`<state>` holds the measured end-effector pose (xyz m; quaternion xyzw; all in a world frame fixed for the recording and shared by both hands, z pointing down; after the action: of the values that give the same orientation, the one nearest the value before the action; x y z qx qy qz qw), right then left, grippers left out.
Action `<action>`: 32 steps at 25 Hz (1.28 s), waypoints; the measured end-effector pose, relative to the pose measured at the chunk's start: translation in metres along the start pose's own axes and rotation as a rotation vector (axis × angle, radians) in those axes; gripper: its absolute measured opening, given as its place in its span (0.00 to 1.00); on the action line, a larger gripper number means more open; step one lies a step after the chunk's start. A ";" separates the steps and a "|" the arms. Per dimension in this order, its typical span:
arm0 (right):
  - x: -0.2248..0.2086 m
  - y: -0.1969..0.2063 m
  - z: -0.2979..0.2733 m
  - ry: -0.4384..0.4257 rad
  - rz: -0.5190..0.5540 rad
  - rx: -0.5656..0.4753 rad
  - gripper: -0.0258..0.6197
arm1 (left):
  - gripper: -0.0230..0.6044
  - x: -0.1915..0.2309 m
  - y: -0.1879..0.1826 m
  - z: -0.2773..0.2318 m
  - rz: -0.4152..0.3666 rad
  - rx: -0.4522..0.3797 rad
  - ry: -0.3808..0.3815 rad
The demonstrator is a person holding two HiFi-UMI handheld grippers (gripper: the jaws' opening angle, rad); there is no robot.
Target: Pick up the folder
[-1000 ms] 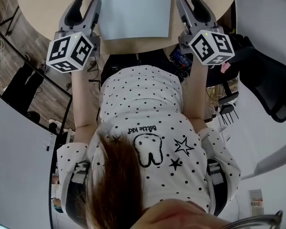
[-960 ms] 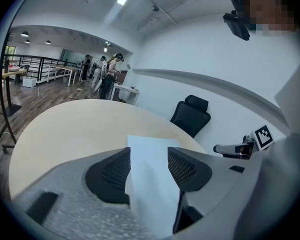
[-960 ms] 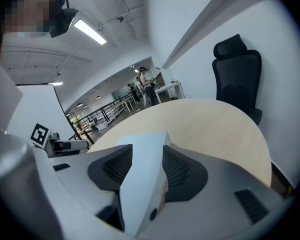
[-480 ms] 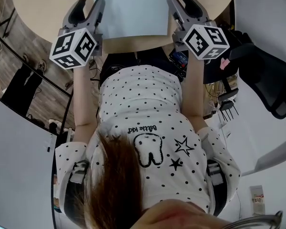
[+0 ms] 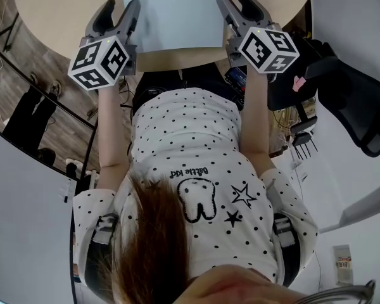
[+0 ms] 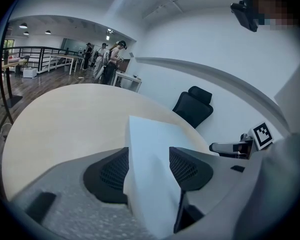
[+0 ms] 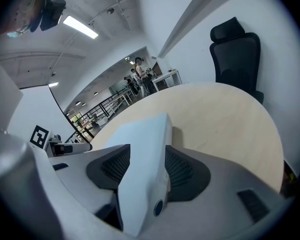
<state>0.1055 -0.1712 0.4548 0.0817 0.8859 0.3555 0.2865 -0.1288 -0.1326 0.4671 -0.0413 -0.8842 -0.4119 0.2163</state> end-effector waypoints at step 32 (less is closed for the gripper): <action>-0.020 0.031 -0.026 -0.014 -0.208 0.103 0.39 | 0.47 0.014 0.028 -0.030 0.139 0.091 0.025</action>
<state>0.1051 -0.1703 0.5002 0.0064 0.9047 0.2774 0.3234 -0.1239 -0.1382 0.5095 -0.0875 -0.8944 -0.3555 0.2568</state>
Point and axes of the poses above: the fingertips, and each gripper's own axes: z backward along the fingers, x to its left, y out of its underside, the point moved 1 cm from there along z, backward along the fingers, and after that the axes turned 2 degrees about -z, right-handed, at the moved point
